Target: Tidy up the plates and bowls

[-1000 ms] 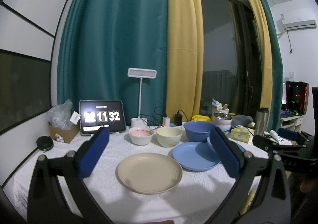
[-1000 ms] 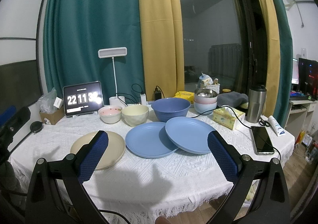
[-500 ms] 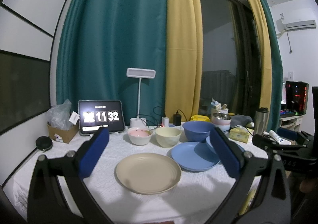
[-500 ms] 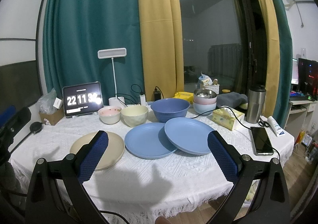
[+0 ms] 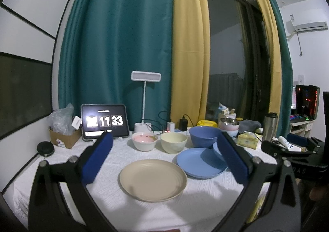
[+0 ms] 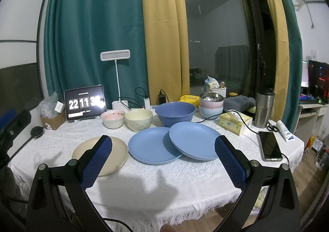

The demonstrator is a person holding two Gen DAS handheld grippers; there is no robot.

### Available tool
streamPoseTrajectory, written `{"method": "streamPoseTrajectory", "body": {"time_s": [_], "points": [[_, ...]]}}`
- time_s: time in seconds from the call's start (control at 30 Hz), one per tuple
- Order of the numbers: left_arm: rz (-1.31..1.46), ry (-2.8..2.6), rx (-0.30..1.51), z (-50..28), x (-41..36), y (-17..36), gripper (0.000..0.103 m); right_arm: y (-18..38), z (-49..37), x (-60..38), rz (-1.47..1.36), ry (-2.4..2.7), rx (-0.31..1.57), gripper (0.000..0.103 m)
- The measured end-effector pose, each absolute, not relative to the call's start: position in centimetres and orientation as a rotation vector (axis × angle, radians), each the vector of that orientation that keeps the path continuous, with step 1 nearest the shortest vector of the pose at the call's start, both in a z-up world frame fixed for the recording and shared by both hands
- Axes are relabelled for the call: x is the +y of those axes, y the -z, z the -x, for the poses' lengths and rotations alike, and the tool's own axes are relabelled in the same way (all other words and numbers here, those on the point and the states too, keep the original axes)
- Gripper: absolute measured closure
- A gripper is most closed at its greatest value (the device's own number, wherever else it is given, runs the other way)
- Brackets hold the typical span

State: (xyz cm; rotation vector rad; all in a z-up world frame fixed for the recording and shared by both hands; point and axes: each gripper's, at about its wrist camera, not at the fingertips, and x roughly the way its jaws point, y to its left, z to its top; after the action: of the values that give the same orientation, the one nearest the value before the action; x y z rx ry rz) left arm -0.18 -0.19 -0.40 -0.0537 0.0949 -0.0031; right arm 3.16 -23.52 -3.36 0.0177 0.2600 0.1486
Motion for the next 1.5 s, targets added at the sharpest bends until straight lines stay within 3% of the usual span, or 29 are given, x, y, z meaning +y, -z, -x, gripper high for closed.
{"method": "streamPoseTrajectory", "body": {"time_s": [0.77,1.5], "points": [[0.012,0.07,0.149,-4.9,-5.0,0.8,0.001,5.3,-7.1,-28.0,-0.081,-0.1,0.33,0.001],[-0.043,0.169,0.391,-16.8,-12.0,4.5,0.001,10.9,-16.8,-35.8,-0.182,-0.06,0.474,0.001]]}}
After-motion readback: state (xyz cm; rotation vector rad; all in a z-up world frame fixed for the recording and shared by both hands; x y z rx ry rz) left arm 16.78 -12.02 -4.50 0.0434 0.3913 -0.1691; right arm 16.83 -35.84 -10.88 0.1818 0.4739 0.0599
